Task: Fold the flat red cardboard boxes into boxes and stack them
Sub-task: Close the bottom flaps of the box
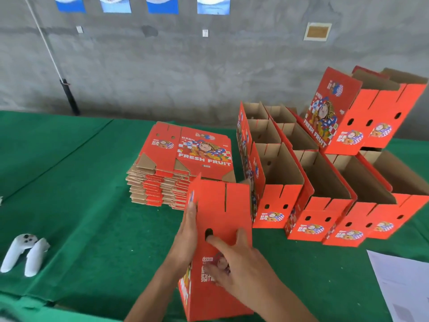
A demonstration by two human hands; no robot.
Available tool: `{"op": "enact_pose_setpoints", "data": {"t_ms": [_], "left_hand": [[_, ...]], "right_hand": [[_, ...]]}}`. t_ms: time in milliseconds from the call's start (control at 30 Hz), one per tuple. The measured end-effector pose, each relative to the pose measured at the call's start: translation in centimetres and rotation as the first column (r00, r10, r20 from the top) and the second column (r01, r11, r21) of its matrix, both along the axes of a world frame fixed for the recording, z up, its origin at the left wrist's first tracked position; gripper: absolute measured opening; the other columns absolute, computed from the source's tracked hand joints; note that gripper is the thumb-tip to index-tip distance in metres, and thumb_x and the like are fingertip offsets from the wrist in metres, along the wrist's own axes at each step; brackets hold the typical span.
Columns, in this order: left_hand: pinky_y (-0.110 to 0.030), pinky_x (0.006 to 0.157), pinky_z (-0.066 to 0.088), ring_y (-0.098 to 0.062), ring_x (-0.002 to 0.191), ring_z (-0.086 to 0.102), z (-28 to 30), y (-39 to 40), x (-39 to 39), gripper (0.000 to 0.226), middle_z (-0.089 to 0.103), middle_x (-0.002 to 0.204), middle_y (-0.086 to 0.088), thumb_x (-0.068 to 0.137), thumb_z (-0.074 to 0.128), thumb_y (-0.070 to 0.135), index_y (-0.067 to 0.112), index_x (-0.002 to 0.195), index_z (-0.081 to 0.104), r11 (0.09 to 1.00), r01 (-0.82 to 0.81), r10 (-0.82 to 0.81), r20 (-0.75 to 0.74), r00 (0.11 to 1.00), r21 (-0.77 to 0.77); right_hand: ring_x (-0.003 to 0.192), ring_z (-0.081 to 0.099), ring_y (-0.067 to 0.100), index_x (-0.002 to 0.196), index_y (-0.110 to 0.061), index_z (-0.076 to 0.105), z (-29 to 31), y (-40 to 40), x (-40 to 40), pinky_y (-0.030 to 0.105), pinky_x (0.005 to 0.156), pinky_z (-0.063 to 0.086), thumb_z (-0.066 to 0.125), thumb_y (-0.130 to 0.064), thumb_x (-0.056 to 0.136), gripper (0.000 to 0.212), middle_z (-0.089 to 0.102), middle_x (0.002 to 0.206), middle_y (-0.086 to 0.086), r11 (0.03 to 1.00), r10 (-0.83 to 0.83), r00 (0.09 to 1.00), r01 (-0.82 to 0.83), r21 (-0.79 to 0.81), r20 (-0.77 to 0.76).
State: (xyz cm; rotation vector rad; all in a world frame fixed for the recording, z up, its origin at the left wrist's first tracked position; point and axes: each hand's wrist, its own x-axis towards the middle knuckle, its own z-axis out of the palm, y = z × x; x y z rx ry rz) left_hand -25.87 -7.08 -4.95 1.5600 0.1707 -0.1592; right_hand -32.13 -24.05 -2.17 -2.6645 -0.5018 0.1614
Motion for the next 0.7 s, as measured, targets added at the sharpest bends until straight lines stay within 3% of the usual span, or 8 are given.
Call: {"op": "enact_pose_setpoints", "data": {"t_ms": [100, 167, 367, 533, 633, 700], "left_hand": [[-0.049, 0.116, 0.042, -0.015, 0.129, 0.062, 0.7, -0.3, -0.3, 0.087, 0.067, 0.137, 0.008, 0.079, 0.031, 0.098, 0.046, 0.146, 0.052, 0.989, -0.029, 0.033, 0.028, 0.999, -0.142], [-0.051, 0.117, 0.040, -0.016, 0.132, 0.059, 0.7, -1.0, -0.7, 0.086, 0.064, 0.141, 0.007, 0.083, 0.031, 0.095, 0.043, 0.151, 0.046, 0.985, -0.008, 0.022, 0.079, 0.997, -0.172], [-0.047, 0.124, 0.028, -0.012, 0.147, 0.041, 3.6, -2.9, 1.5, 0.085, 0.048, 0.157, 0.010, 0.089, 0.023, 0.091, 0.040, 0.156, 0.038, 0.991, 0.014, 0.024, 0.292, 0.956, -0.130], [-0.043, 0.123, 0.031, -0.009, 0.145, 0.044, 9.4, -6.5, 7.6, 0.081, 0.048, 0.156, 0.011, 0.093, 0.020, 0.085, 0.040, 0.158, 0.034, 0.984, 0.047, 0.032, 0.422, 0.906, -0.174], [-0.032, 0.103, 0.052, -0.011, 0.129, 0.061, 13.9, -9.8, 12.5, 0.072, 0.061, 0.143, 0.005, 0.102, 0.015, 0.072, 0.031, 0.157, 0.038, 0.966, 0.108, 0.004, 0.433, 0.902, -0.234], [-0.030, 0.096, 0.056, -0.014, 0.123, 0.065, 16.2, -11.7, 15.5, 0.068, 0.068, 0.135, 0.002, 0.106, 0.013, 0.065, 0.028, 0.149, 0.049, 0.965, 0.155, -0.041, 0.459, 0.887, -0.212]], "right_hand": [[0.122, 0.055, 0.032, 0.145, -0.057, 0.011, -0.7, 1.3, -1.5, 0.041, 0.088, 0.058, 0.049, -0.059, 0.099, 0.059, 0.018, 0.144, 0.009, 0.995, -0.061, 0.990, 0.071, -0.074, 0.124], [0.128, 0.051, 0.033, 0.145, -0.057, 0.010, -1.7, 1.7, -2.2, 0.042, 0.089, 0.058, 0.048, -0.057, 0.100, 0.059, 0.014, 0.147, 0.013, 0.990, -0.120, 0.983, 0.130, -0.063, 0.142], [0.110, 0.064, 0.035, 0.141, -0.049, 0.038, -0.6, 0.4, -0.6, 0.040, 0.063, 0.062, 0.070, -0.046, 0.092, 0.059, 0.038, 0.137, 0.018, 0.973, -0.225, 0.907, 0.225, 0.040, 0.356], [0.121, 0.058, 0.040, 0.139, -0.042, 0.044, 4.6, -1.3, 5.8, 0.046, 0.081, 0.061, 0.069, -0.044, 0.092, 0.053, 0.036, 0.142, 0.024, 0.944, -0.317, 0.804, 0.318, 0.087, 0.503], [0.124, 0.052, 0.046, 0.139, -0.035, 0.052, 8.6, -3.2, 10.7, 0.048, 0.090, 0.055, 0.069, -0.040, 0.093, 0.049, 0.032, 0.148, 0.029, 0.910, -0.395, 0.725, 0.392, 0.133, 0.564], [0.130, 0.046, 0.048, 0.142, -0.035, 0.049, 10.2, -5.0, 14.1, 0.050, 0.092, 0.053, 0.067, -0.038, 0.095, 0.050, 0.026, 0.152, 0.029, 0.902, -0.409, 0.699, 0.406, 0.145, 0.586]]}}
